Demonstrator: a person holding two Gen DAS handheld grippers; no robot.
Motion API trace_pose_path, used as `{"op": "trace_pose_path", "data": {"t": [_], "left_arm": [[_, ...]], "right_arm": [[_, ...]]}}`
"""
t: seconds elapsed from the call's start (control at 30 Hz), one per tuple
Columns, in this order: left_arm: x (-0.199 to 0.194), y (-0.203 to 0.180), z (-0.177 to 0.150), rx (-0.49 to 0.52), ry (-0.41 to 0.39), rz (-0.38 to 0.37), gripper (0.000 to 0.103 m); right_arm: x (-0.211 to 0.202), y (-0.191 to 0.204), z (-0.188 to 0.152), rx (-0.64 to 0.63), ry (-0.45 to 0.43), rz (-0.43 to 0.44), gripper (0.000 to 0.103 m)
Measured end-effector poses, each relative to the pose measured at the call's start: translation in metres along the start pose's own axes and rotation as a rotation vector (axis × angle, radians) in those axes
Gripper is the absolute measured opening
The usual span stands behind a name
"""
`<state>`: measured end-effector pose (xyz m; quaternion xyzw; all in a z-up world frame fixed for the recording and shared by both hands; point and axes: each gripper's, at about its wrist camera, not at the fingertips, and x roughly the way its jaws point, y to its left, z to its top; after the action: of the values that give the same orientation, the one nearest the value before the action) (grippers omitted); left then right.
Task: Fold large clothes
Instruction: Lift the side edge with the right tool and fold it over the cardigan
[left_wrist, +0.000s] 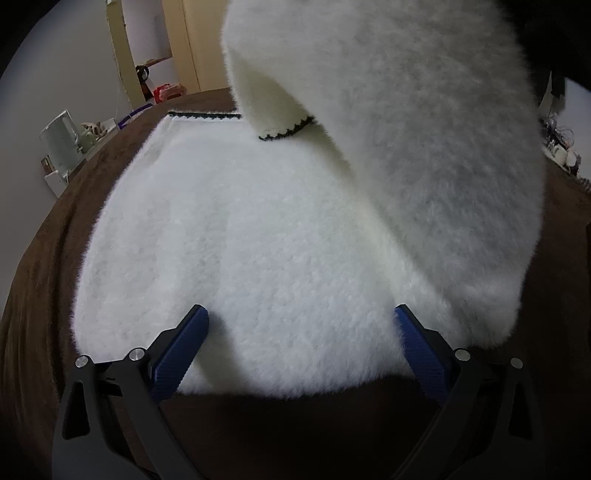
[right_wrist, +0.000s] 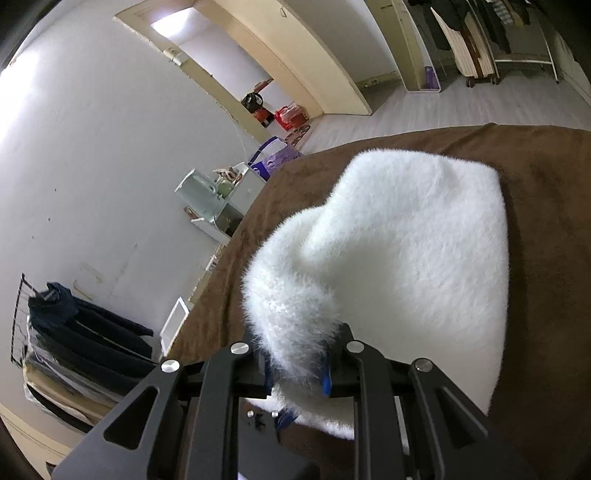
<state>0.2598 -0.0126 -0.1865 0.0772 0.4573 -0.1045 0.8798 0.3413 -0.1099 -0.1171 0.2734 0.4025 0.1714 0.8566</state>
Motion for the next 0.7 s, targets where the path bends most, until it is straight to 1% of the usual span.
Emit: {"op": "trace_pose_path", "data": {"t": [0.13,0.2,0.27,0.3,0.37,0.43,0.53,0.6,0.7], "left_arm": [[-0.016,0.015,-0.001,-0.040,-0.016,-0.018,0.096],[-0.023,0.020,-0.002,-0.051,-0.025,-0.019,0.097],[-0.032,0.028,-0.004,-0.060,-0.037,0.006,0.097],[-0.034,0.032,-0.004,-0.064,-0.039,0.011,0.096],[-0.038,0.046,-0.008,-0.096,-0.035,0.020,0.097],[-0.038,0.057,-0.013,-0.126,-0.028,0.025,0.097],[-0.040,0.077,-0.021,-0.172,-0.020,0.046,0.097],[-0.044,0.087,-0.025,-0.196,-0.017,0.057,0.096],[-0.050,0.103,-0.034,-0.229,-0.003,0.080,0.097]], "right_arm": [[-0.006,0.000,0.029,0.041,-0.052,0.036,0.019],[-0.009,0.004,0.048,0.051,-0.099,0.043,0.018],[-0.013,0.010,0.063,0.072,-0.160,0.051,0.018],[-0.013,0.007,0.071,0.084,-0.177,0.058,0.018],[-0.009,0.015,0.083,0.080,-0.192,0.054,0.018],[0.001,0.021,0.089,0.068,-0.185,0.054,0.018],[0.024,0.040,0.088,0.012,-0.116,0.051,0.018],[0.041,0.053,0.076,-0.057,-0.042,0.037,0.018],[0.058,0.069,0.047,-0.157,0.061,0.022,0.018]]}}
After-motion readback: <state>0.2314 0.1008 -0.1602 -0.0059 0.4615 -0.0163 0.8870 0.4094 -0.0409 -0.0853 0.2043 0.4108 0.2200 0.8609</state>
